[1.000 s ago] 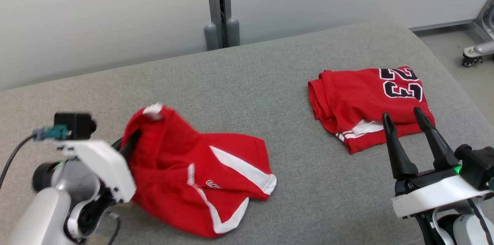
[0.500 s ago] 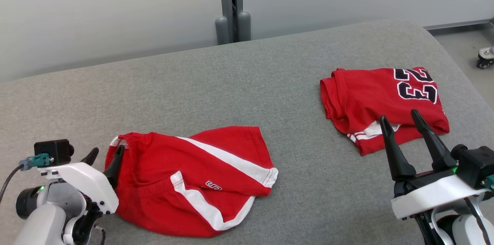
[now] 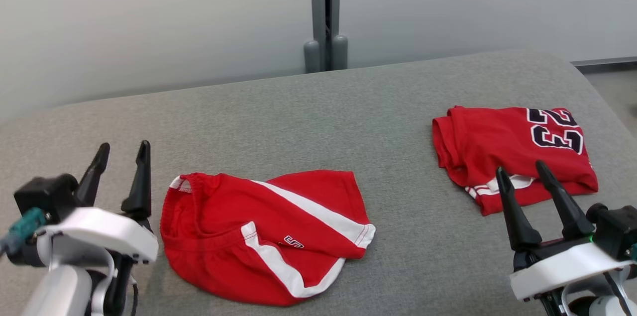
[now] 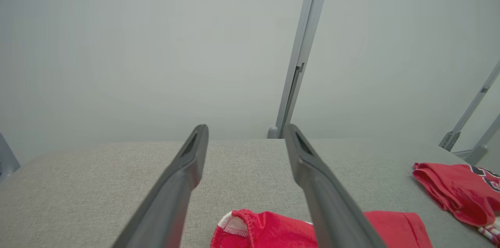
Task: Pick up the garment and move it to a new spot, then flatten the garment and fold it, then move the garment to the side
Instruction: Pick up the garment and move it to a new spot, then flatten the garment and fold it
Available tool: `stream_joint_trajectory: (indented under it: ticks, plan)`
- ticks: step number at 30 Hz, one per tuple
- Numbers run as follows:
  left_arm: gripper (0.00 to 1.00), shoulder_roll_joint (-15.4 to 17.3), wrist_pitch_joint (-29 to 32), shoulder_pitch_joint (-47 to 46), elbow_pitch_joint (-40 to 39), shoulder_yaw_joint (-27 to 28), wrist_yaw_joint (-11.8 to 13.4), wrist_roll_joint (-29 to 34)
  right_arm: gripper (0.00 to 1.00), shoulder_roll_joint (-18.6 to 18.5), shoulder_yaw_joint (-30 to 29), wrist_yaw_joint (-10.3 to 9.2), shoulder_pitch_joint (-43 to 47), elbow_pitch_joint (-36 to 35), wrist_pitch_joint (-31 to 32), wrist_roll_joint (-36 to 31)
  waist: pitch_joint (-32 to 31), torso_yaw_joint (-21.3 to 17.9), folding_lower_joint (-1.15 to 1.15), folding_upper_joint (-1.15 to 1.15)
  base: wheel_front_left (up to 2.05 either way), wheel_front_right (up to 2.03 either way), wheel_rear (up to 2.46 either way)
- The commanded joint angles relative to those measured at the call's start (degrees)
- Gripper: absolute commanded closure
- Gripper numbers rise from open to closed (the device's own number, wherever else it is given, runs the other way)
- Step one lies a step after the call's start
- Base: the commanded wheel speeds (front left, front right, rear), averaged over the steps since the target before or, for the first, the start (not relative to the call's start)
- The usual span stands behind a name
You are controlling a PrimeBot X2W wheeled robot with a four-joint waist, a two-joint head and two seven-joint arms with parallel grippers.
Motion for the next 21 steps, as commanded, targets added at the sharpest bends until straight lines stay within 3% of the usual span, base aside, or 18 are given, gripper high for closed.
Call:
stream_joint_trajectory:
  ticks: [1, 10, 15, 21]
  plan:
    - [0.0, -0.14, -0.8, 1.49, -1.5, 0.17, 0.87, 0.73, 0.0, 0.08, -0.07, -0.01, 0.79, -0.03, 0.11, 0.34, -0.09, 0.65, 0.0, 0.0, 0.0, 0.0, 0.0]
    - [0.0, -3.57, -9.6, 12.05, -9.0, -0.22, 6.56, 4.71, 0.0, 0.83, -1.29, 0.0, 4.26, -0.36, -0.02, 0.37, -0.61, 2.78, 0.0, 0.0, 0.0, 0.0, 0.0]
    - [0.0, -5.74, -11.4, 14.94, -8.34, -1.48, 6.69, 6.12, 0.0, 1.08, -1.39, 0.0, 5.25, -0.41, 0.3, 0.36, -0.75, 3.61, 0.0, 0.0, 0.0, 0.0, 0.0]
    - [0.0, -6.15, -11.9, 14.95, -7.8, -1.88, 6.31, 7.06, 0.0, 0.66, -0.41, 0.0, 4.64, -0.65, 1.14, 0.56, -0.85, 4.1, 0.0, 0.0, 0.0, 0.0, 0.0]
